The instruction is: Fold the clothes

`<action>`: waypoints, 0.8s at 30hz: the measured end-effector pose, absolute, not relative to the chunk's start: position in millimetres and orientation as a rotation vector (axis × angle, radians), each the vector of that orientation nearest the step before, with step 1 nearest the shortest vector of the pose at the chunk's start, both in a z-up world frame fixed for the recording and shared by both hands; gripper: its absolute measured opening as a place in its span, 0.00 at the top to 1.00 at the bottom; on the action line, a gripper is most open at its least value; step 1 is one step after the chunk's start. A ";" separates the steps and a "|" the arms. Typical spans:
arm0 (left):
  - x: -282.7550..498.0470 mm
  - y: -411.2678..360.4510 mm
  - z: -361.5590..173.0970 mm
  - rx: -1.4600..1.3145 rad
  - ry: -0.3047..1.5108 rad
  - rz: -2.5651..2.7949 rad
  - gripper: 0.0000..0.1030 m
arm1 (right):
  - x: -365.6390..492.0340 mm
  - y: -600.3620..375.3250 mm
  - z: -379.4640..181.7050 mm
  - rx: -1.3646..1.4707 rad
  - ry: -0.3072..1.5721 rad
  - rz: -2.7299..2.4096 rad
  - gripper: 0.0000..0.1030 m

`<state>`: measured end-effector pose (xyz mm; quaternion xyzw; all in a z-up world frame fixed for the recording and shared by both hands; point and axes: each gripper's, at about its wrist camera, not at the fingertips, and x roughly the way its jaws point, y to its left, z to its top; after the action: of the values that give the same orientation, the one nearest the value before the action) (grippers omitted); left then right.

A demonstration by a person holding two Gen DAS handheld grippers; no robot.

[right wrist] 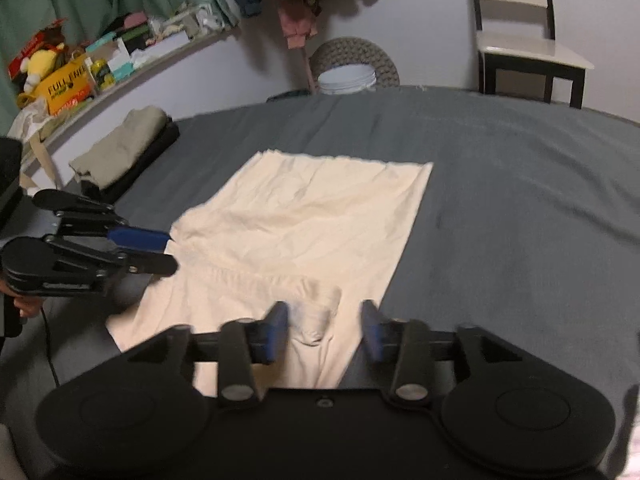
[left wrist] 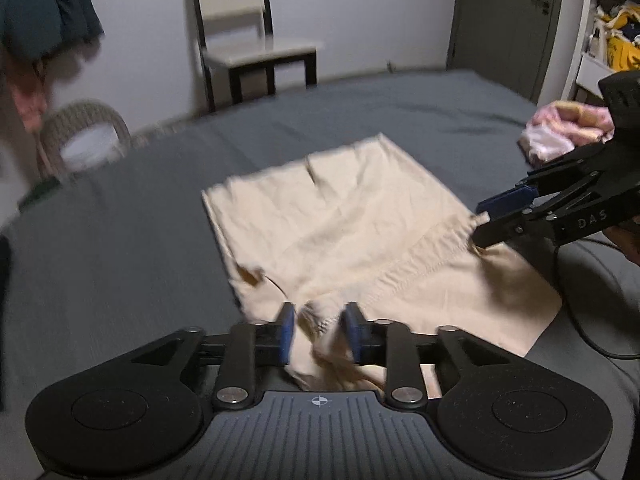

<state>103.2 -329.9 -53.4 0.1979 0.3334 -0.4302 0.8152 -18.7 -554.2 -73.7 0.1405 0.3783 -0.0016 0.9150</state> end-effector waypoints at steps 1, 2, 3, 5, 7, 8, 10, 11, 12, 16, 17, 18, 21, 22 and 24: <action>99.9 -324.1 -48.6 0.430 0.671 -0.910 0.51 | -21.4 -555.4 -69.9 0.281 0.764 -0.014 0.53; 94.1 -318.2 -43.8 0.450 0.619 -0.901 0.42 | -24.1 -556.5 -66.2 0.273 0.750 -0.025 0.52; 86.7 -313.2 -39.5 0.477 0.565 -0.899 0.40 | -26.7 -555.0 -62.1 0.244 0.736 -0.023 0.51; 69.3 -305.7 -33.8 0.551 0.464 -0.923 0.36 | -31.6 -546.6 -53.7 0.153 0.716 -0.006 0.51; 48.6 -302.5 -32.3 0.661 0.380 -0.963 0.36 | -37.0 -529.1 -46.7 0.015 0.706 0.021 0.48; 36.7 -302.7 -33.5 0.733 0.338 -0.985 0.36 | -40.7 -516.1 -45.1 -0.072 0.703 0.033 0.46; 14.5 -305.0 -40.0 0.887 0.265 -1.015 0.36 | -49.1 -485.9 -46.6 -0.263 0.693 0.041 0.42; 4.1 -306.5 -44.6 0.968 0.228 -1.025 0.36 | -53.2 -471.4 -48.7 -0.353 0.689 0.045 0.41; -5.8 -307.8 -50.6 1.056 0.184 -1.032 0.36 | -58.1 -457.0 -52.9 -0.451 0.684 0.054 0.41; -33.7 -311.4 -76.9 1.371 0.019 -1.032 0.36 | -74.4 -409.8 -73.0 -0.770 0.676 0.116 0.37; -40.2 -312.3 -83.5 1.447 -0.023 -1.028 0.36 | -77.7 -400.0 -78.0 -0.833 0.676 0.136 0.36; -45.5 -313.4 -89.0 1.512 -0.055 -1.024 0.36 | -79.0 -394.2 -81.0 -0.867 0.680 0.143 0.35; -54.4 -316.6 -100.6 1.653 -0.119 -1.019 0.36 | -80.5 -381.7 -89.0 -0.949 0.694 0.156 0.35; -56.3 -317.6 -104.1 1.688 -0.134 -1.016 0.36 | -80.7 -378.1 -91.6 -0.975 0.699 0.159 0.35; -57.5 -321.2 -110.9 1.752 -0.160 -1.011 0.36 | -83.0 -372.0 -98.6 -1.010 0.709 0.164 0.35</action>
<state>-57.5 -321.2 -110.9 0.7332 -0.0669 -0.4231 0.5281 -83.0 -372.0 -98.6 -0.4731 0.3321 0.0768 0.8124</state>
